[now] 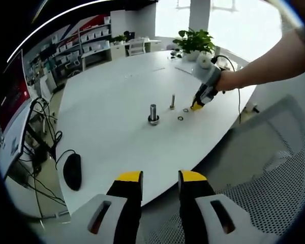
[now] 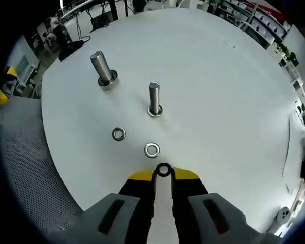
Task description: Place the washer onto the threaded stud by aligning its center hole with the stud, sliding it down to the base, and recovering from edge contact or off-axis alignment until the washer reaches the visible bottom stop.
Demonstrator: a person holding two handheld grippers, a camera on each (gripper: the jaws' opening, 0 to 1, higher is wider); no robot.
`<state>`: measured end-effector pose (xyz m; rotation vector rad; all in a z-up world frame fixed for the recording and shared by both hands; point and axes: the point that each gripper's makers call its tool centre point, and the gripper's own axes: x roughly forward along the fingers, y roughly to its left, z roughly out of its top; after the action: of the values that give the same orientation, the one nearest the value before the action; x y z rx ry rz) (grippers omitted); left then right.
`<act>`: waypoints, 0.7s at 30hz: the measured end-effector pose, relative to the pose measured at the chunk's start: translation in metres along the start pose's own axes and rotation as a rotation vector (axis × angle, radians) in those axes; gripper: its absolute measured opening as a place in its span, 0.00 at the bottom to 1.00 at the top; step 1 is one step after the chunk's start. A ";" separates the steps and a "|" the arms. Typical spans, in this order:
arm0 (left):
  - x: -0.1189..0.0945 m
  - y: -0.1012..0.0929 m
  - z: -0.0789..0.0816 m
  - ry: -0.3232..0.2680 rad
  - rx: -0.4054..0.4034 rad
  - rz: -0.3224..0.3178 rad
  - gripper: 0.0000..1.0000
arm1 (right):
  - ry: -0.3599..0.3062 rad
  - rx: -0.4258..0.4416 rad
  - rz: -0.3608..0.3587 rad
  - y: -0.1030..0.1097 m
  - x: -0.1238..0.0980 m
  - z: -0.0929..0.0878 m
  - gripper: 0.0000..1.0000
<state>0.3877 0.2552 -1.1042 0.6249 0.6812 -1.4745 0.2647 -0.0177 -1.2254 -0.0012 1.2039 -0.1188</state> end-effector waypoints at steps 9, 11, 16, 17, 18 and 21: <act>0.001 0.001 0.000 -0.006 0.002 0.004 0.26 | -0.136 -0.087 -0.007 -0.002 -0.027 0.063 0.14; 0.000 0.000 0.001 -0.005 0.004 0.004 0.26 | -0.144 -0.099 -0.006 0.001 -0.031 0.069 0.14; -0.001 0.001 0.002 -0.011 0.003 0.008 0.26 | -0.168 -0.116 -0.007 -0.001 -0.035 0.080 0.14; -0.002 0.000 0.002 -0.011 0.001 0.009 0.26 | -0.166 -0.124 -0.009 -0.001 -0.035 0.082 0.14; -0.002 0.000 0.002 -0.011 0.001 0.009 0.26 | -0.161 -0.140 -0.009 -0.001 -0.034 0.081 0.14; 0.001 0.002 0.001 -0.012 0.002 0.010 0.26 | -0.147 -0.153 -0.002 0.002 -0.032 0.080 0.14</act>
<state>0.3894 0.2536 -1.1040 0.6198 0.6664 -1.4685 0.3282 -0.0182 -1.1668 -0.1430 1.0636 -0.0279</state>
